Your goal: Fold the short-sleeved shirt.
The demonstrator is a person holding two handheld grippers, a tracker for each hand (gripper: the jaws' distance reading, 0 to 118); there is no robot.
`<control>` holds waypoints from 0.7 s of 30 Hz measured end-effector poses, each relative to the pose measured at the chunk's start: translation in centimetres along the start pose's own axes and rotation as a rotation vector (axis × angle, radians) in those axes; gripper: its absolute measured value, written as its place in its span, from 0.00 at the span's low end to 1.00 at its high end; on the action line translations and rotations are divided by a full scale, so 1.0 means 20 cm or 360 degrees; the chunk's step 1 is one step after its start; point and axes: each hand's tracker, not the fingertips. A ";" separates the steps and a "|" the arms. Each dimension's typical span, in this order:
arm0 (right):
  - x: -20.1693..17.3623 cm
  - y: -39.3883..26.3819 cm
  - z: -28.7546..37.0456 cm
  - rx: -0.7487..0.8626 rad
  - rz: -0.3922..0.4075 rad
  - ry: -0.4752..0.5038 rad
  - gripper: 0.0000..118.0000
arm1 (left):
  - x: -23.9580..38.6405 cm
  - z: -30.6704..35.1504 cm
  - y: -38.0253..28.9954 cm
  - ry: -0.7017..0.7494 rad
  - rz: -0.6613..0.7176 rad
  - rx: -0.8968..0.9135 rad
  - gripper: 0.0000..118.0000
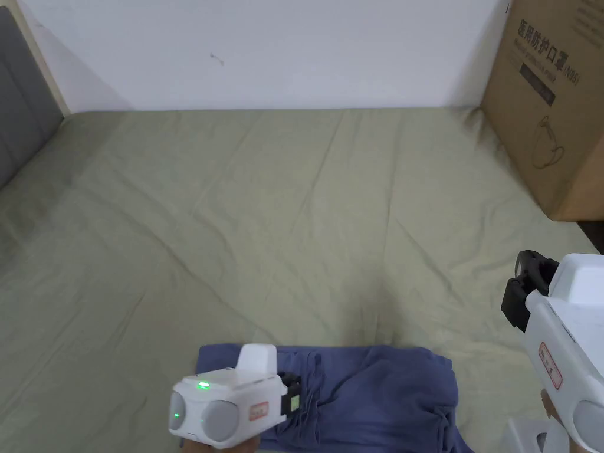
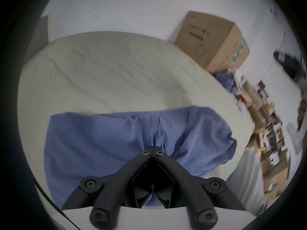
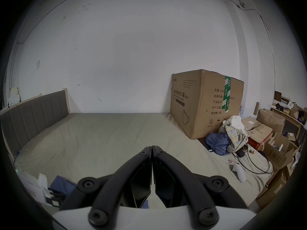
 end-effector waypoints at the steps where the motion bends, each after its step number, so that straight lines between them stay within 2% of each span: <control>1: 0.00 0.00 0.00 0.0001 0.0002 0.0004 0.00 | -0.04 0.05 0.03 -0.0027 0.0033 0.0022 0.00; 3: -0.02 0.01 -0.01 0.0004 0.0007 0.0008 0.00 | -0.14 0.15 0.10 -0.0100 0.0117 0.0024 0.01; 6: -0.04 0.01 -0.01 0.0003 0.0009 0.0023 0.00 | -0.32 0.26 0.16 -0.0159 0.0264 0.0033 0.11; 8: -0.05 0.01 -0.02 0.0001 0.0014 0.0028 0.00 | -0.45 0.32 0.18 -0.0181 0.0329 0.0048 0.14; 9: -0.06 0.01 -0.02 0.0000 0.0016 0.0033 0.00 | -0.51 0.33 0.18 -0.0184 0.0357 0.0044 0.21; 13: -0.08 0.01 -0.03 -0.0008 0.0024 0.0046 0.00 | -0.72 0.32 0.17 -0.0123 0.0490 -0.0059 0.77; 14: -0.09 0.01 -0.03 -0.0012 0.0027 0.0050 0.00 | -0.75 0.31 0.16 -0.0119 0.0514 -0.0069 0.84; 15: -0.09 0.01 -0.03 -0.0015 0.0030 0.0051 0.00 | -0.78 0.31 0.15 -0.0121 0.0528 -0.0083 0.87; 21: -0.10 0.00 -0.05 -0.0034 0.0051 0.0046 0.00 | -0.92 0.20 0.08 -0.0242 0.0565 -0.0157 0.87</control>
